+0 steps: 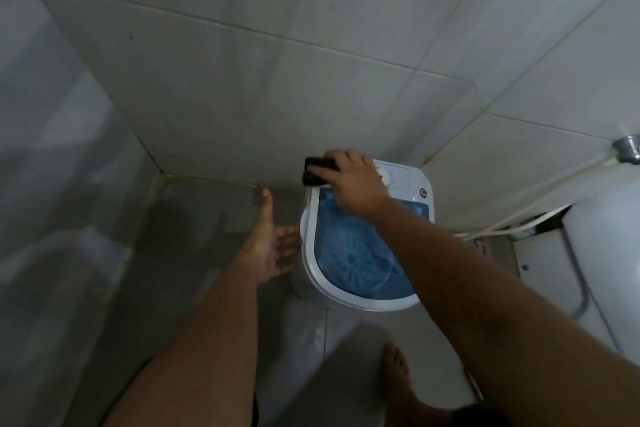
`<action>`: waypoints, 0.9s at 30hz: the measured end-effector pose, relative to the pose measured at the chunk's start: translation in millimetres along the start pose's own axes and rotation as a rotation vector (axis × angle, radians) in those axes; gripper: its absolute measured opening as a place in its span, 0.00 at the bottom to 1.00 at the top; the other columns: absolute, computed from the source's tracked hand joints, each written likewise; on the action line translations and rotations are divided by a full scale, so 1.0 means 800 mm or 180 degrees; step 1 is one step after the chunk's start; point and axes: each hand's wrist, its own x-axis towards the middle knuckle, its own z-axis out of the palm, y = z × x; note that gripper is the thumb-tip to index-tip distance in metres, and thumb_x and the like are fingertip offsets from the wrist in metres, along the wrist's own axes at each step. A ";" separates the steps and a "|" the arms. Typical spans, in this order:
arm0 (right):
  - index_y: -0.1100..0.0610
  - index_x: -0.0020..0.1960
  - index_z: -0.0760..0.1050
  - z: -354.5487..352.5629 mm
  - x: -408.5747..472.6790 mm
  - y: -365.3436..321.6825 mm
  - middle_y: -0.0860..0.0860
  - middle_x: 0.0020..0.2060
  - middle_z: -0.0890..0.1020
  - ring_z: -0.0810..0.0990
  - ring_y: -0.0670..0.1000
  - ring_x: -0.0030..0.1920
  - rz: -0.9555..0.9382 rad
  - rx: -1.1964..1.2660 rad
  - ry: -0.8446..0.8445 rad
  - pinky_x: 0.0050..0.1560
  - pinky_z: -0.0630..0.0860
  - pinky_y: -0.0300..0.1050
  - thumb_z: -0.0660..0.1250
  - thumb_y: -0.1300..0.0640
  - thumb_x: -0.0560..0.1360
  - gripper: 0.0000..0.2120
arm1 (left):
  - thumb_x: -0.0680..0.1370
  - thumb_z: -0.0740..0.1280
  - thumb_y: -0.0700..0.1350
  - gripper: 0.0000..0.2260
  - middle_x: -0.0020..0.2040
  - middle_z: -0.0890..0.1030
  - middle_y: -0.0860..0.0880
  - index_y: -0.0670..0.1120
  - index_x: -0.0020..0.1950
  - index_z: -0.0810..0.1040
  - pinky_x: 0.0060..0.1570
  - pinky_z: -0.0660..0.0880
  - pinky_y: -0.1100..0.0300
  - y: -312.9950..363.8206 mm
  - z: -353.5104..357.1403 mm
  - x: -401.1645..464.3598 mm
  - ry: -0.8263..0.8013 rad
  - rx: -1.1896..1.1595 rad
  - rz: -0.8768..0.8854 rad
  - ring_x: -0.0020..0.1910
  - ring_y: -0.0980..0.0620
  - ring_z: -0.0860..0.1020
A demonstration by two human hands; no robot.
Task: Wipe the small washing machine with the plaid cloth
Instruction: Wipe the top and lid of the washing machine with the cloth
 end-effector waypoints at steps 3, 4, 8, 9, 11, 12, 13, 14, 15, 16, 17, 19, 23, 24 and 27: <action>0.44 0.73 0.70 -0.013 0.056 0.019 0.57 0.67 0.72 0.70 0.63 0.62 0.0754 0.0062 -0.0337 0.58 0.66 0.58 0.64 0.59 0.75 0.28 | 0.54 0.52 0.87 0.59 0.60 0.84 0.44 0.44 0.65 0.80 0.68 0.71 0.43 0.000 -0.001 0.004 0.0019 0.0099 0.0036 0.61 0.42 0.80; 0.45 0.74 0.69 -0.013 0.061 0.016 0.57 0.67 0.71 0.69 0.63 0.63 0.0920 0.0145 -0.0347 0.59 0.66 0.59 0.63 0.60 0.76 0.27 | 0.54 0.52 0.87 0.59 0.61 0.84 0.44 0.44 0.65 0.80 0.68 0.70 0.42 0.000 -0.002 0.006 0.0002 0.0108 0.0050 0.62 0.42 0.79; 0.47 0.68 0.76 -0.002 0.013 -0.012 0.58 0.68 0.73 0.72 0.64 0.60 0.0583 0.0126 0.0031 0.54 0.71 0.58 0.71 0.63 0.68 0.29 | 0.57 0.51 0.86 0.56 0.60 0.84 0.43 0.43 0.63 0.81 0.69 0.69 0.41 -0.001 -0.002 0.013 -0.0018 0.0105 0.0027 0.61 0.41 0.79; 0.47 0.65 0.78 0.004 -0.010 -0.020 0.58 0.67 0.75 0.74 0.64 0.57 0.0248 0.0111 0.0096 0.51 0.72 0.58 0.72 0.63 0.65 0.29 | 0.58 0.50 0.86 0.56 0.59 0.84 0.43 0.43 0.62 0.81 0.69 0.70 0.42 -0.001 -0.003 0.015 -0.0015 0.0096 0.0028 0.61 0.41 0.79; 0.46 0.64 0.78 0.013 -0.055 -0.029 0.57 0.66 0.76 0.75 0.63 0.55 -0.0498 0.0112 0.0082 0.49 0.73 0.57 0.70 0.63 0.64 0.30 | 0.56 0.51 0.86 0.57 0.58 0.85 0.43 0.44 0.62 0.81 0.68 0.70 0.41 -0.003 -0.005 0.019 -0.0035 0.0081 0.0024 0.61 0.41 0.80; 0.46 0.66 0.76 0.014 -0.067 -0.029 0.56 0.66 0.76 0.74 0.62 0.55 -0.0733 0.0094 0.0028 0.49 0.74 0.57 0.69 0.64 0.65 0.31 | 0.55 0.52 0.87 0.57 0.58 0.85 0.43 0.44 0.62 0.82 0.68 0.70 0.41 -0.004 -0.006 0.021 -0.0046 0.0065 0.0028 0.61 0.41 0.80; 0.45 0.69 0.72 0.011 -0.069 -0.024 0.55 0.67 0.75 0.74 0.61 0.55 -0.0817 0.0069 -0.0023 0.50 0.74 0.58 0.68 0.65 0.65 0.34 | 0.55 0.52 0.87 0.56 0.58 0.85 0.43 0.44 0.61 0.82 0.68 0.70 0.41 -0.005 -0.007 0.021 -0.0038 0.0060 0.0031 0.61 0.41 0.80; 0.45 0.72 0.68 0.006 -0.061 -0.017 0.55 0.67 0.74 0.74 0.61 0.56 -0.0770 -0.0013 -0.0008 0.51 0.74 0.58 0.68 0.66 0.66 0.37 | 0.56 0.51 0.86 0.55 0.58 0.85 0.43 0.44 0.60 0.82 0.68 0.70 0.41 -0.004 -0.006 0.020 -0.0022 0.0061 0.0031 0.61 0.41 0.80; 0.45 0.74 0.65 0.000 -0.047 -0.009 0.54 0.68 0.74 0.74 0.61 0.57 -0.0601 -0.0101 0.0016 0.52 0.74 0.59 0.68 0.66 0.67 0.39 | 0.57 0.51 0.86 0.54 0.58 0.85 0.43 0.44 0.60 0.82 0.68 0.70 0.41 -0.004 -0.005 0.019 -0.0009 0.0083 0.0034 0.61 0.41 0.80; 0.46 0.76 0.62 -0.004 -0.030 -0.002 0.55 0.69 0.73 0.73 0.61 0.59 -0.0338 -0.0141 0.0040 0.54 0.73 0.59 0.69 0.66 0.68 0.40 | 0.58 0.51 0.86 0.54 0.58 0.85 0.43 0.44 0.60 0.82 0.68 0.69 0.41 -0.004 -0.003 0.017 -0.0010 0.0106 0.0042 0.61 0.42 0.80; 0.46 0.77 0.62 -0.008 -0.015 0.003 0.55 0.70 0.72 0.72 0.61 0.61 -0.0044 -0.0105 0.0013 0.56 0.71 0.59 0.69 0.64 0.70 0.38 | 0.58 0.51 0.86 0.54 0.58 0.85 0.43 0.45 0.60 0.82 0.68 0.69 0.41 -0.004 -0.003 0.015 -0.0008 0.0114 0.0056 0.61 0.42 0.80; 0.48 0.76 0.65 -0.007 0.010 0.001 0.57 0.68 0.73 0.71 0.63 0.63 0.0514 0.0136 -0.0018 0.57 0.70 0.59 0.67 0.57 0.76 0.30 | 0.59 0.51 0.85 0.52 0.58 0.84 0.44 0.45 0.60 0.82 0.68 0.70 0.41 -0.003 -0.003 0.012 -0.0022 0.0113 0.0085 0.61 0.43 0.80; 0.49 0.74 0.68 0.001 0.028 -0.028 0.59 0.69 0.71 0.69 0.65 0.64 0.0936 0.0297 -0.0059 0.58 0.71 0.62 0.66 0.57 0.78 0.25 | 0.60 0.51 0.85 0.52 0.58 0.85 0.44 0.45 0.60 0.82 0.67 0.71 0.42 -0.002 -0.003 0.010 -0.0021 0.0136 0.0077 0.60 0.43 0.80; 0.48 0.74 0.69 0.002 0.025 -0.035 0.58 0.69 0.71 0.69 0.64 0.64 0.0686 0.0218 -0.0115 0.57 0.71 0.61 0.66 0.58 0.77 0.26 | 0.60 0.51 0.85 0.52 0.57 0.85 0.44 0.45 0.60 0.83 0.66 0.71 0.42 -0.002 -0.003 0.010 -0.0011 0.0111 0.0071 0.59 0.43 0.80; 0.45 0.69 0.74 0.004 -0.007 -0.054 0.53 0.63 0.76 0.73 0.61 0.60 -0.0897 -0.0107 -0.0239 0.49 0.72 0.55 0.68 0.57 0.74 0.24 | 0.58 0.50 0.86 0.54 0.57 0.86 0.43 0.44 0.58 0.83 0.68 0.70 0.42 -0.004 -0.004 0.013 0.0008 -0.0008 0.0014 0.60 0.42 0.80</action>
